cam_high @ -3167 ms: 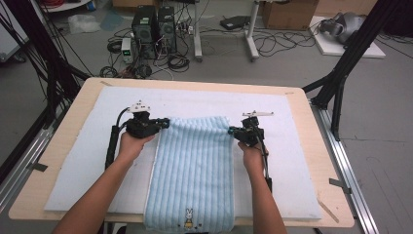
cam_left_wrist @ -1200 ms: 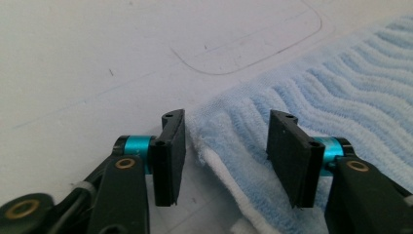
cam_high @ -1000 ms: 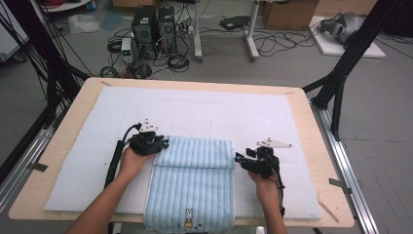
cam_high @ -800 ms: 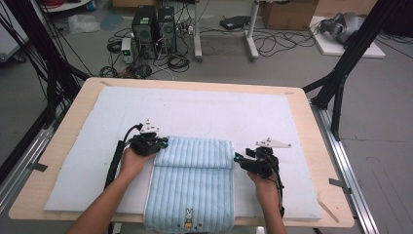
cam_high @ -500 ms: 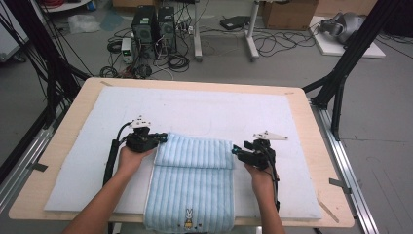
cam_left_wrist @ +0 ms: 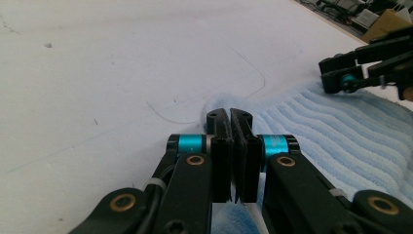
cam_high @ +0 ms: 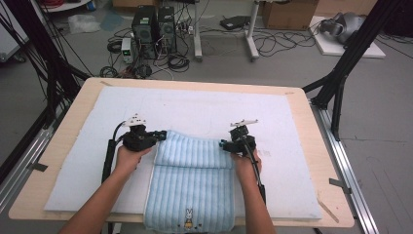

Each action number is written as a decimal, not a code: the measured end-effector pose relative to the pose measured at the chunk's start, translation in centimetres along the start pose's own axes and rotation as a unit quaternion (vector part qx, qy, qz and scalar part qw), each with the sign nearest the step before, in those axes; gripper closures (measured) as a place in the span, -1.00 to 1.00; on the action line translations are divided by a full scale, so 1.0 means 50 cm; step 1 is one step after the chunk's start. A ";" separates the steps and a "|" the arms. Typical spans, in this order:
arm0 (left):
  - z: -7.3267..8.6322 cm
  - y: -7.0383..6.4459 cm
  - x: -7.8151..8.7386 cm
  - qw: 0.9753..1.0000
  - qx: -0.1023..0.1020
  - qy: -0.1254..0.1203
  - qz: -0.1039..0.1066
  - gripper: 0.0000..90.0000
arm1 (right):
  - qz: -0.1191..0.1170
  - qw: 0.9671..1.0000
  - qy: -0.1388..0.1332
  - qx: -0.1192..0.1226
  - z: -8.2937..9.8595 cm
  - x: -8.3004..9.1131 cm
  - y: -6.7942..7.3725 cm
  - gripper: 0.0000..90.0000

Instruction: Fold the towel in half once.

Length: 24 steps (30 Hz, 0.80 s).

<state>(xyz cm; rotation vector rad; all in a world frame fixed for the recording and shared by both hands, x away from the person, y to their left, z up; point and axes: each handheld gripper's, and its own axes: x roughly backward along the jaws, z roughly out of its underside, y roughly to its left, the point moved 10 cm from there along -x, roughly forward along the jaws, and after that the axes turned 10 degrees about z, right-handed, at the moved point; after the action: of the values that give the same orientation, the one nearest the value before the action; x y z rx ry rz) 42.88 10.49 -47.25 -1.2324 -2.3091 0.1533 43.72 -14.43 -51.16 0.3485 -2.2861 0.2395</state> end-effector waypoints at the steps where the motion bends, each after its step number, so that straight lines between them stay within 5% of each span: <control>1: -0.001 0.000 0.001 1.000 0.001 -0.001 0.001 0.93 | 0.007 1.000 -0.001 0.008 0.001 -0.003 0.000 0.29; 4: -0.005 -0.004 0.005 1.000 0.001 -0.007 0.004 0.93 | -0.007 1.000 0.002 0.010 0.002 0.002 0.001 0.79; 5: -0.007 -0.007 0.007 1.000 -0.001 -0.009 0.006 0.93 | -0.011 1.000 0.001 0.020 0.003 0.004 0.003 0.81; 15: -0.027 -0.041 0.049 0.999 -0.011 -0.037 0.030 0.92 | -0.046 0.995 -0.081 0.022 -0.020 0.090 0.021 0.82; 24: 0.018 -0.082 0.083 0.998 -0.029 -0.027 0.048 0.92 | -0.104 0.986 -0.131 -0.002 0.025 0.164 0.029 0.82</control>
<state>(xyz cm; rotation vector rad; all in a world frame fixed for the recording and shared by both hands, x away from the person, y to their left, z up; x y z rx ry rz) 37.49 11.55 -45.06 -1.3848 -2.3166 0.1554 37.08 -14.86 -46.00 0.6456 -2.4837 0.0870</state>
